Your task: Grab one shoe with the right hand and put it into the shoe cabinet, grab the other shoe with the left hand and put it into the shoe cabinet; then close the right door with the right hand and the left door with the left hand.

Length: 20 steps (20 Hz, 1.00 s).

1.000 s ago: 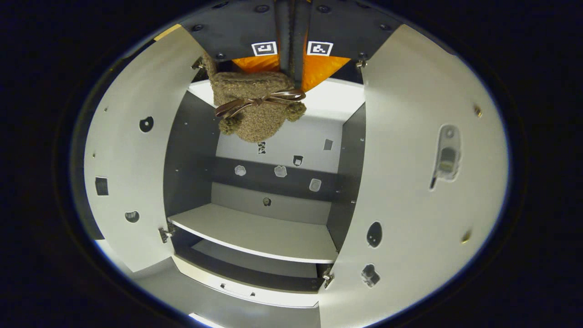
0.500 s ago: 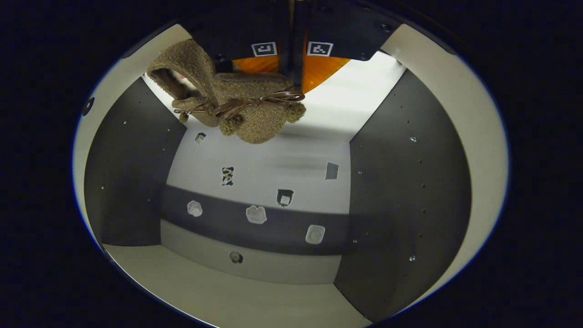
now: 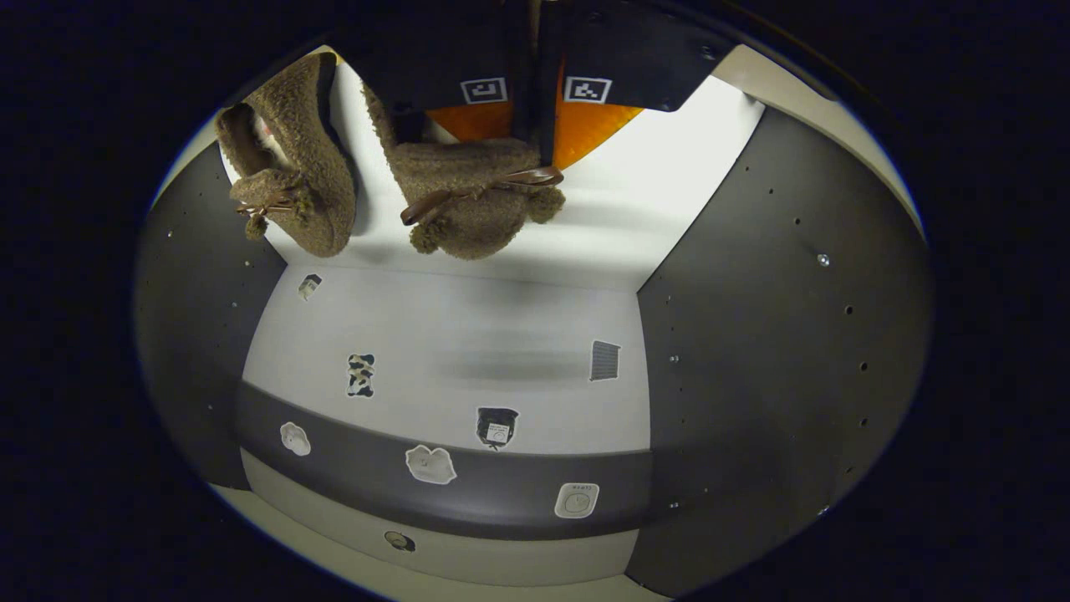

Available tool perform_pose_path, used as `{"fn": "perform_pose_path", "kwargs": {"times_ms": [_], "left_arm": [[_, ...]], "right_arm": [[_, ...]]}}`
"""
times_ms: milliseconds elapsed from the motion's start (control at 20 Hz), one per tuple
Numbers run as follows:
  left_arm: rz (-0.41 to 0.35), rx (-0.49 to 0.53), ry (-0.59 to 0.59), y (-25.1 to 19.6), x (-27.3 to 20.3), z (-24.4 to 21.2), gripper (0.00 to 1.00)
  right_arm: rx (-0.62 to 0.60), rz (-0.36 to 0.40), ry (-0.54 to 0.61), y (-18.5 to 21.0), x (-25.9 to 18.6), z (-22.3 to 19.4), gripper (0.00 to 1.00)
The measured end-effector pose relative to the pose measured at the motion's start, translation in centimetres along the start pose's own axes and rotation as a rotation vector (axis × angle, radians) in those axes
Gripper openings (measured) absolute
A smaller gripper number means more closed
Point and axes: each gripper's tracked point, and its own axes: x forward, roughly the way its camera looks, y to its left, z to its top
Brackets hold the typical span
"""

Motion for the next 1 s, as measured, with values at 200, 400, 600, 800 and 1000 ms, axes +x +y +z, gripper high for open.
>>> {"fn": "perform_pose_path", "kwargs": {"times_ms": [200, 400, 600, 800, 1000], "left_arm": [[0.019, -0.024, 0.006, 0.4, 0.2, -0.2, 0.35], [0.003, -0.013, 0.01, 0.2, 0.3, -0.2, 0.53], [-0.002, -0.028, -0.007, 0.7, -0.1, 0.2, 0.63], [-0.001, -0.044, -0.034, 1.4, -1.6, 0.7, 0.99], [-0.034, -0.03, -0.092, 0.9, -4.6, 1.2, 0.99]], "right_arm": [[0.008, -0.004, 0.004, -0.4, 0.1, -0.2, 0.93], [0.015, -0.009, 0.008, -0.8, 0.0, -0.4, 0.93], [0.013, -0.009, 0.013, -1.0, 0.0, -0.5, 0.93], [0.015, 0.005, 0.014, -0.6, 0.0, -0.5, 0.93], [0.023, 0.036, 0.014, 0.5, 0.1, -0.4, 0.93]]}}
